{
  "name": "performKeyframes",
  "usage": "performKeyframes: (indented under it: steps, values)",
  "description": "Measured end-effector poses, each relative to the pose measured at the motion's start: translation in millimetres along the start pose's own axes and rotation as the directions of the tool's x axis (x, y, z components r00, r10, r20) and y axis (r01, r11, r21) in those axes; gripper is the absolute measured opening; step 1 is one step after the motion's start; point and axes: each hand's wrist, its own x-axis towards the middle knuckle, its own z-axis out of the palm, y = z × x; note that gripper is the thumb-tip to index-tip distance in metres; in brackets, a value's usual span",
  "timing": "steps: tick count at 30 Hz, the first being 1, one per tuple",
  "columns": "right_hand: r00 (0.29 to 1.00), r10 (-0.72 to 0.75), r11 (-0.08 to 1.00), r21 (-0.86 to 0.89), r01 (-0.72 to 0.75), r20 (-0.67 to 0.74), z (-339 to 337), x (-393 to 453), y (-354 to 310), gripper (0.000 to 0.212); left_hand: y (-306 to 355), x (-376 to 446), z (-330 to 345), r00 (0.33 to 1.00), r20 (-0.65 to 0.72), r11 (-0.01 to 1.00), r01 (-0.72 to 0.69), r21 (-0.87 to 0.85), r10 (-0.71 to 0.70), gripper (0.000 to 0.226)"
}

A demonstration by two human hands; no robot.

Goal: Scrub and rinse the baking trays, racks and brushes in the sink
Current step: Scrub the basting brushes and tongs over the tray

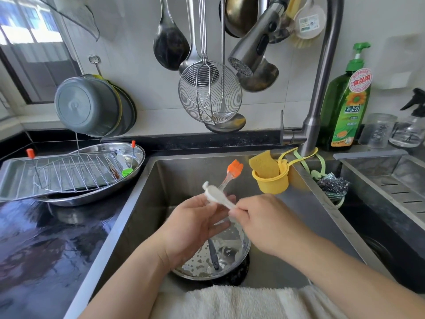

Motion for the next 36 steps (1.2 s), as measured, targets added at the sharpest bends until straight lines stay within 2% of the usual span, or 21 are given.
performKeyframes:
  steps: [2, 5, 7, 12, 16, 21, 23, 27, 29, 31, 33, 36]
  values:
    - [1.000, -0.027, 1.000, 0.005, 0.027, 0.003, 2.8, -1.3, -4.3, 0.039, -0.3, 0.9, -1.2, 0.999, -0.037, 1.000, -0.012, -0.018, 0.011, 0.033]
    - [0.988, 0.125, 0.992, -0.023, -0.128, -0.094, -7.1, 9.9, 12.6, 0.038, 1.1, 0.7, 1.6, 0.999, -0.039, 1.000, -0.009, -0.016, 0.008, 0.031]
    - [0.977, 0.170, 0.984, -0.028, -0.175, -0.130, -12.4, 14.1, 21.8, 0.040, 3.2, -0.5, 4.9, 0.999, -0.044, 1.000, -0.003, 0.002, 0.003, 0.032]
    - [0.999, 0.035, 0.999, -0.009, -0.035, -0.025, 3.8, 4.4, 1.5, 0.043, 3.7, 0.1, -1.2, 0.989, -0.143, 0.989, -0.026, 0.147, 0.048, 0.040]
    - [0.970, 0.234, 0.972, 0.001, -0.235, -0.064, -4.5, 20.7, 24.4, 0.039, -2.9, 3.9, -8.8, 0.963, -0.255, 0.952, -0.003, 0.305, 0.085, 0.032]
    - [0.990, 0.141, 0.988, -0.061, -0.141, -0.020, 12.3, 14.5, 13.6, 0.041, -4.3, 4.3, -11.3, 0.951, -0.302, 0.925, 0.056, 0.375, 0.066, 0.029]
    - [0.975, 0.216, 0.976, -0.031, -0.217, -0.044, 10.9, 22.2, 21.3, 0.036, -3.3, 3.7, -12.1, 0.948, -0.312, 0.917, 0.071, 0.392, 0.060, 0.031]
    - [0.937, 0.350, 0.937, -0.022, -0.350, -0.002, 7.6, 29.8, 44.7, 0.039, -5.2, 4.2, -12.7, 0.927, -0.373, 0.839, 0.238, 0.489, -0.046, 0.029]
    - [0.932, 0.362, 0.932, -0.034, -0.361, 0.032, 12.6, 29.8, 44.3, 0.039, -5.3, 4.9, -15.9, 0.897, -0.432, 0.697, 0.368, 0.615, -0.093, 0.027]
    - [0.933, 0.352, 0.936, -0.046, -0.349, 0.080, 16.1, 29.2, 40.0, 0.040, -5.5, 5.0, -19.3, 0.880, -0.463, 0.577, 0.434, 0.692, -0.107, 0.030]
    - [0.931, 0.338, 0.941, -0.069, -0.332, 0.137, 17.8, 28.5, 36.6, 0.043, -6.9, 7.1, -22.5, 0.868, -0.482, 0.569, 0.459, 0.683, -0.122, 0.031]
    - [0.928, 0.318, 0.948, -0.084, -0.307, 0.192, 20.9, 28.0, 33.3, 0.043, -5.4, 2.1, -18.9, 0.832, -0.500, 0.665, 0.517, 0.539, -0.242, 0.038]
